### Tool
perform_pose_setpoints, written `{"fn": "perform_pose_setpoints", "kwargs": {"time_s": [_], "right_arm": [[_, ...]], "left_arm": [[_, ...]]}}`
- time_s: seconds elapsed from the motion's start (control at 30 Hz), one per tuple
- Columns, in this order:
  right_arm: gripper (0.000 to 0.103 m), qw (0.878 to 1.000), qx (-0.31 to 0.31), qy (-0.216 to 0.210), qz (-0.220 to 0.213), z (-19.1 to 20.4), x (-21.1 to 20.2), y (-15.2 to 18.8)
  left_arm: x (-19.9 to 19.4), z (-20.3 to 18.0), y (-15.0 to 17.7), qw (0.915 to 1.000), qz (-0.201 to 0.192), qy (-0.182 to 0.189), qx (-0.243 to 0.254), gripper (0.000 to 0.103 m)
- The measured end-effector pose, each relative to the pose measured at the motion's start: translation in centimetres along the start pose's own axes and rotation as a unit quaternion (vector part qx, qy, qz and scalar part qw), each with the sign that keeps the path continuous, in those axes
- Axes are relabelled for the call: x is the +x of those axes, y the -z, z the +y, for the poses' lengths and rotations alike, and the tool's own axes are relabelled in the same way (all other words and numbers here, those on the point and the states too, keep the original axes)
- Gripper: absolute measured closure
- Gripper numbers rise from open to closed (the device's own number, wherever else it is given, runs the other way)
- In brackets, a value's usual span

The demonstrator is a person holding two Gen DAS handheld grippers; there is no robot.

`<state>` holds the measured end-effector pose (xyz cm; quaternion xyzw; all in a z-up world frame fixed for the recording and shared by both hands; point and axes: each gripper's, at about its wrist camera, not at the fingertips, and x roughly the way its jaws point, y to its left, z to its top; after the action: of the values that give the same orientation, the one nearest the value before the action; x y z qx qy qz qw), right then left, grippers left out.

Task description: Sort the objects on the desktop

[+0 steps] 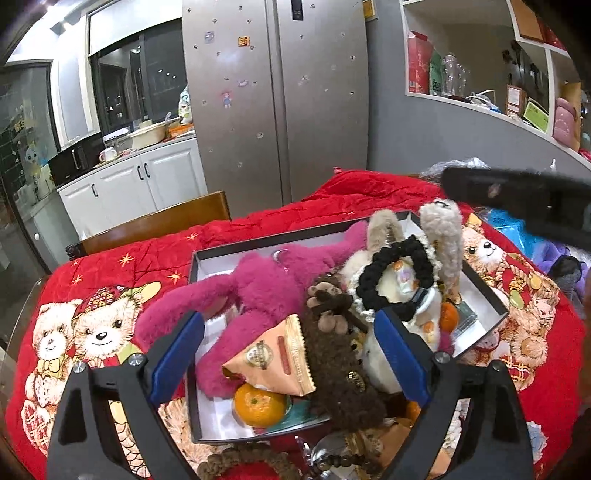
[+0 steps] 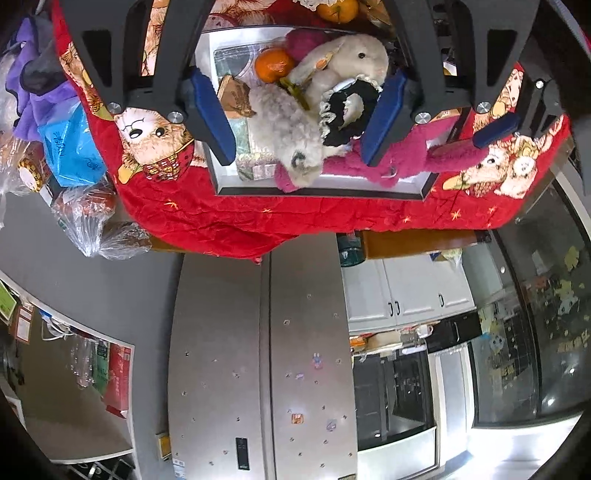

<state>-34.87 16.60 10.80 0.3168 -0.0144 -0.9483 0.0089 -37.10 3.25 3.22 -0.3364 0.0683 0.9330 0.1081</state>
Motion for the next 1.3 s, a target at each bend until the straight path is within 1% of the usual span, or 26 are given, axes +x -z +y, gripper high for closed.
{"fn": "perform_pose_setpoints", "kwargs": {"time_s": [0.17, 0.27, 0.33, 0.4, 0.47, 0.5, 0.57, 0.67, 0.77, 0.87, 0.93, 1.0, 1.13, 1.17, 1.23, 1.3], "right_arm": [[0.031, 1.000, 0.015, -0.010, -0.012, -1.0, -1.2, -0.5], [0.031, 1.000, 0.013, -0.011, -0.015, -1.0, -1.9, -0.7], [0.031, 1.000, 0.012, -0.015, -0.017, -0.8, -2.5, -0.8], [0.029, 0.999, 0.013, -0.023, -0.023, -0.5, -3.6, -1.0], [0.024, 0.999, 0.011, -0.026, -0.029, -0.1, -4.9, -1.1], [0.023, 0.999, 0.008, -0.027, -0.035, 0.2, -5.6, -1.1], [0.022, 0.998, -0.001, -0.033, -0.051, 0.8, -7.6, -1.2], [0.017, 0.996, -0.020, -0.044, -0.075, 1.9, -10.6, -1.0], [0.016, 0.993, -0.032, -0.051, -0.098, 2.7, -13.5, -0.7], [0.016, 0.991, -0.027, -0.078, -0.101, 3.4, -15.6, -0.2], [0.016, 0.991, -0.030, -0.085, -0.099, 4.0, -16.8, 0.3], [0.016, 0.991, -0.042, -0.078, -0.101, 4.8, -18.2, 0.8], [0.016, 0.990, -0.055, -0.053, -0.121, 6.5, -21.6, 1.9], [0.013, 0.990, -0.058, -0.048, -0.121, 6.8, -22.4, 2.2], [0.012, 0.990, -0.060, -0.034, -0.119, 7.3, -24.0, 2.7], [0.012, 0.991, -0.052, -0.021, -0.123, 7.5, -25.7, 3.3]], "left_arm": [[-0.8, 1.0, -0.3, 0.9999, -0.005, -0.002, -0.014, 0.009], [-2.4, 1.5, -0.8, 0.9995, -0.019, -0.005, -0.026, 0.009], [-3.8, 1.8, -1.2, 0.9990, -0.027, 0.005, -0.035, 0.009], [-5.5, 1.9, -1.6, 0.9983, -0.041, 0.010, -0.040, 0.009], [-7.7, 1.9, -2.1, 0.9972, -0.061, 0.011, -0.042, 0.008], [-8.9, 1.9, -2.3, 0.9965, -0.071, 0.012, -0.043, 0.008], [-11.5, 1.9, -2.3, 0.9951, -0.089, 0.008, -0.042, 0.000], [-15.7, 2.1, -1.4, 0.9922, -0.117, -0.009, -0.043, 0.000], [-19.6, 2.9, -0.1, 0.9904, -0.127, -0.011, -0.053, 0.000], [-22.7, 3.8, 1.4, 0.9883, -0.136, -0.021, -0.067, 0.000], [-24.7, 4.5, 2.5, 0.9863, -0.143, -0.034, -0.075, 0.000], [-26.8, 5.0, 3.5, 0.9850, -0.145, -0.048, -0.080, 0.000], [-30.6, 5.7, 4.9, 0.9827, -0.148, -0.063, -0.092, 0.000], [-31.8, 5.8, 5.4, 0.9819, -0.146, -0.066, -0.101, 0.000], [-33.4, 5.7, 6.2, 0.9808, -0.144, -0.068, -0.112, 0.000], [-35.0, 5.3, 7.8, 0.9810, -0.137, -0.064, -0.122, 0.000]]}}
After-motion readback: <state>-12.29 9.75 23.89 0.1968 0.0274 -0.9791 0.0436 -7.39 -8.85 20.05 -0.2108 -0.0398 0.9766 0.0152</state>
